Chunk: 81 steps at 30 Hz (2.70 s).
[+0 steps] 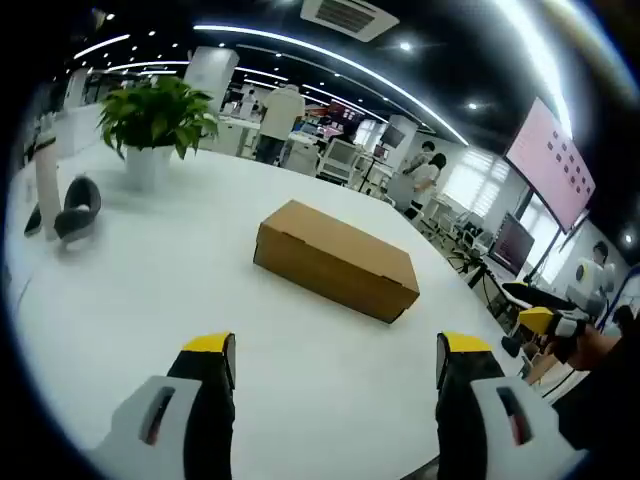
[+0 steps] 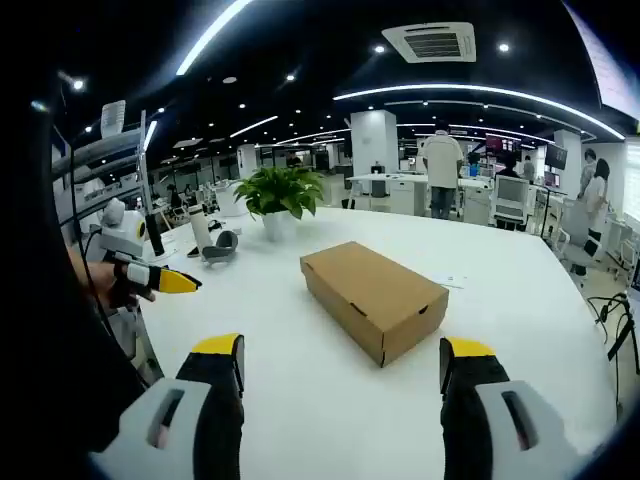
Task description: Operate the shoe box by opening the lid, removing the specified soft item, and placing it in the target area until the item is outside and the box remains undamaged.
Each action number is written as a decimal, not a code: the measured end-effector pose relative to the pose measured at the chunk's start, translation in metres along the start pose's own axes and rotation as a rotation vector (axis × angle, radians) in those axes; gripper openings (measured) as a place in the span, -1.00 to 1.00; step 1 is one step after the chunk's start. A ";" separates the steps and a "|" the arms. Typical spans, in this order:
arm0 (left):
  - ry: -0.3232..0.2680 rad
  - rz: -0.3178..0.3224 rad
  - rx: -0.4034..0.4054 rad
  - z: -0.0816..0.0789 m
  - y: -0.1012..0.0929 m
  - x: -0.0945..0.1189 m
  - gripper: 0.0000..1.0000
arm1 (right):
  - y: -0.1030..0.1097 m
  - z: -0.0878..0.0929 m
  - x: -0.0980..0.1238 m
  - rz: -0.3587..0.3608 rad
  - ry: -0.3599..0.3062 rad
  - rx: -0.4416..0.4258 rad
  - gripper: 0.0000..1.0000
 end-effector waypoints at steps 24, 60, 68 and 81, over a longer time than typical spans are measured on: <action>-0.085 -0.046 -0.145 -0.055 0.010 -0.010 0.59 | -0.015 -0.005 -0.007 0.087 0.052 -0.052 0.55; 0.047 -0.071 -0.064 -0.026 0.022 -0.019 0.98 | -0.013 -0.021 -0.009 0.075 -0.042 -0.099 0.72; 0.061 -0.042 -0.040 -0.022 0.016 -0.014 0.99 | -0.011 -0.020 -0.012 0.072 -0.048 -0.123 0.75; -0.008 -0.020 0.132 -0.032 0.018 -0.024 0.98 | -0.016 -0.021 -0.020 0.071 -0.063 -0.257 0.77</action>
Point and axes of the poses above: the point that each gripper's makers call its tool centre point, and the gripper's own axes: x roughly backward along the fingers, y roughly to its left, z roughly out of its underside, the point moved 6 cm from there along x, roughly backward along the fingers, and after that the axes turned 9 degrees about x, right-handed, at the moved point
